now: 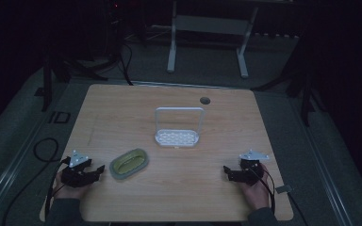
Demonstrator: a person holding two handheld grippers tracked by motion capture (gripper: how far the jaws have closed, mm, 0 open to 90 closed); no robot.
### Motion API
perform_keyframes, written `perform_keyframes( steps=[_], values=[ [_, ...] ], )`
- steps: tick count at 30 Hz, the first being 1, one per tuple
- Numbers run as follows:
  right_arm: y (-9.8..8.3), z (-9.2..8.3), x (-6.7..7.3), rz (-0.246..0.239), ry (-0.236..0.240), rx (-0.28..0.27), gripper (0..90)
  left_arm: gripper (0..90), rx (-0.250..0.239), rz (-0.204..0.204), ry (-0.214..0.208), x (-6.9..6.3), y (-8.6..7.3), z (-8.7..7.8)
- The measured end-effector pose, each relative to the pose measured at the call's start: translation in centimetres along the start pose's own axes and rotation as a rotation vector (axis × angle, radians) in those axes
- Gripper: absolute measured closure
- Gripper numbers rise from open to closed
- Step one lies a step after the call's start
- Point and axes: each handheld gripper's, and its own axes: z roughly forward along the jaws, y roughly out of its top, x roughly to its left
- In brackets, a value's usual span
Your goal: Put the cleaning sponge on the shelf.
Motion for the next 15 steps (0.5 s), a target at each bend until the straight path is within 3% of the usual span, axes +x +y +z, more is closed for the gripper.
perform_keyframes(
  steps=[3, 9, 15],
  values=[
    [0.0, 0.0, 0.0, 0.0, 0.0, 0.001, 12.3, 44.3, 0.014, -0.026, -0.02, 0.6, 0.5, 0.0],
    [0.0, 0.0, 0.0, 0.0, 0.0, 0.0, 12.3, 47.6, 0.0, -0.014, -0.057, 0.3, 1.3, -0.7],
    [0.0, 0.0, 0.0, 0.0, 0.0, 0.001, 12.3, 52.7, -0.01, -0.004, -0.048, 0.0, 2.9, -2.1]
  ],
)
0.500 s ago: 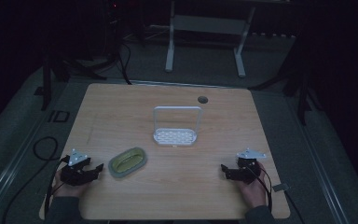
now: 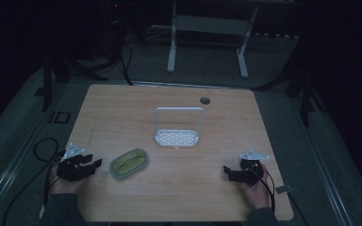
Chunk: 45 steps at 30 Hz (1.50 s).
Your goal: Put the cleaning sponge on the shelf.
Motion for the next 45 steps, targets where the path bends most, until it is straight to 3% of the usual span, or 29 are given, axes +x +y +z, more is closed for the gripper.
perform_keyframes(
  steps=[7, 13, 16, 28, 37, 45],
  values=[
    [0.0, 0.0, 0.0, 0.0, 0.0, 0.0, 12.3, 52.6, -0.011, 0.033, 0.013, -0.9, 1.6, -1.7],
    [0.0, 0.0, 0.0, 0.0, 0.0, 0.0, 12.3, 52.1, -0.013, 0.054, -0.005, -1.7, 3.0, -2.7],
    [0.0, 0.0, 0.0, 0.0, 0.0, 0.0, 12.3, 51.4, -0.009, 0.07, -0.027, -2.0, 3.6, -2.8],
    [0.0, 0.0, 0.0, 0.001, 0.0, 0.0, 12.3, 48.6, 0.013, 0.143, -0.045, -3.1, 6.8, -3.2],
    [0.0, 0.0, 0.0, 0.003, -0.001, 0.001, 12.3, 48.3, 0.024, 0.167, -0.057, -3.9, 8.1, -3.3],
    [0.0, 0.0, 0.0, 0.003, -0.001, 0.001, 12.3, 48.3, 0.072, 0.222, -0.081, -4.6, 9.5, -3.2]
  ],
)
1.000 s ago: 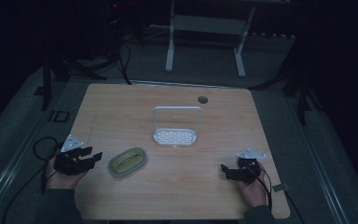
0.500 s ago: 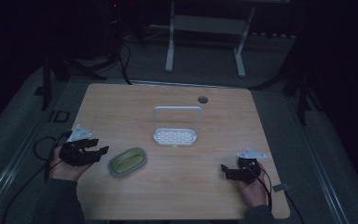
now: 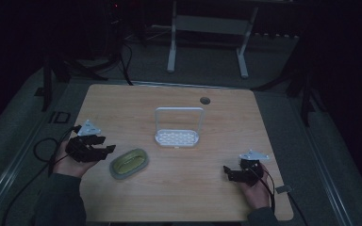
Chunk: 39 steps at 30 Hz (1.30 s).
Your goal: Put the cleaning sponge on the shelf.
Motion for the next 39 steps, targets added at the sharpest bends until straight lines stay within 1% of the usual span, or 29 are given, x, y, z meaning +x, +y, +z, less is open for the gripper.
perform_keyframes(
  steps=[2, 4, 5, 8, 17, 26, 30, 34, 35, 36, 39],
  values=[
    [0.0, 0.0, 0.0, 0.0, 0.0, 0.0, 12.3, 48.3, 0.005, 0.004, -0.012, -0.1, 0.3, 0.1],
    [0.0, 0.0, 0.0, -0.001, 0.0, 0.0, 12.4, 48.4, 0.008, 0.011, -0.015, -0.2, 0.4, 0.2],
    [0.0, 0.0, 0.0, -0.002, 0.0, -0.001, 12.3, 48.4, 0.015, 0.019, -0.026, -0.3, 0.7, 0.3],
    [0.0, 0.0, 0.0, -0.001, 0.0, -0.001, 12.3, 48.5, 0.03, 0.035, -0.04, -0.4, 1.0, 0.5],
    [0.0, 0.0, 0.0, -0.002, 0.0, -0.001, 12.3, 49.0, 0.065, 0.084, -0.073, -0.9, 2.1, 1.2],
    [0.0, 0.0, 0.0, 0.0, 0.0, -0.001, 12.3, 49.5, 0.109, 0.12, -0.082, -1.1, 3.0, 1.7],
    [0.0, 0.0, 0.0, 0.0, 0.0, -0.001, 12.3, 50.6, 0.127, 0.123, -0.085, -1.1, 3.2, 2.0],
    [0.0, 0.0, 0.0, 0.0, 0.0, -0.001, 12.3, 50.5, 0.153, 0.136, -0.094, -1.2, 3.4, 2.4],
    [0.0, 0.0, 0.0, 0.0, 0.0, -0.001, 12.3, 50.5, 0.153, 0.136, -0.094, -1.2, 3.4, 2.4],
    [0.0, 0.0, 0.0, 0.001, 0.0, -0.001, 12.4, 50.5, 0.166, 0.145, -0.099, -1.2, 3.6, 2.6],
    [0.0, 0.0, 0.0, 0.002, 0.0, -0.001, 12.4, 50.7, 0.18, 0.156, -0.102, -1.3, 3.7, 2.7]
  ],
)
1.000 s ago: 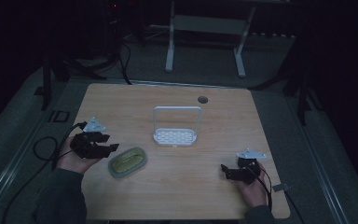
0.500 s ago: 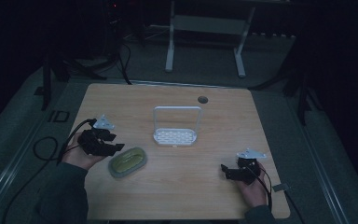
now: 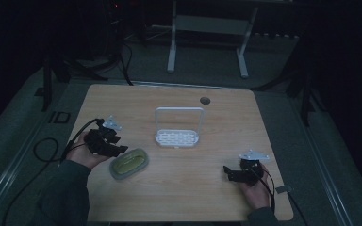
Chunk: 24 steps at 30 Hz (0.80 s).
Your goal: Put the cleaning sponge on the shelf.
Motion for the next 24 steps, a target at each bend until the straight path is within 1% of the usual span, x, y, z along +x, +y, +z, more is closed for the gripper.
perform_keyframes(
  steps=[5, 8, 14, 18, 24],
  values=[
    [0.0, 0.0, 0.0, -0.001, 0.0, 0.0, 12.3, 51.5, 0.026, 0.02, -0.006, 0.0, 0.4, 0.2],
    [0.0, 0.0, 0.0, -0.001, 0.0, -0.001, 12.3, 51.6, 0.049, 0.035, -0.007, -0.1, 0.8, 0.4],
    [0.0, 0.0, 0.0, -0.001, 0.0, 0.0, 12.3, 51.6, 0.093, 0.04, -0.011, -0.1, 1.3, 1.0],
    [0.0, 0.0, 0.0, -0.001, 0.0, -0.001, 12.3, 51.6, 0.118, 0.052, -0.02, -0.1, 1.7, 1.3],
    [0.0, 0.0, 0.0, -0.007, -0.001, -0.003, 12.3, 51.7, 0.149, 0.045, -0.033, 0.1, 1.9, 1.8]
  ],
)
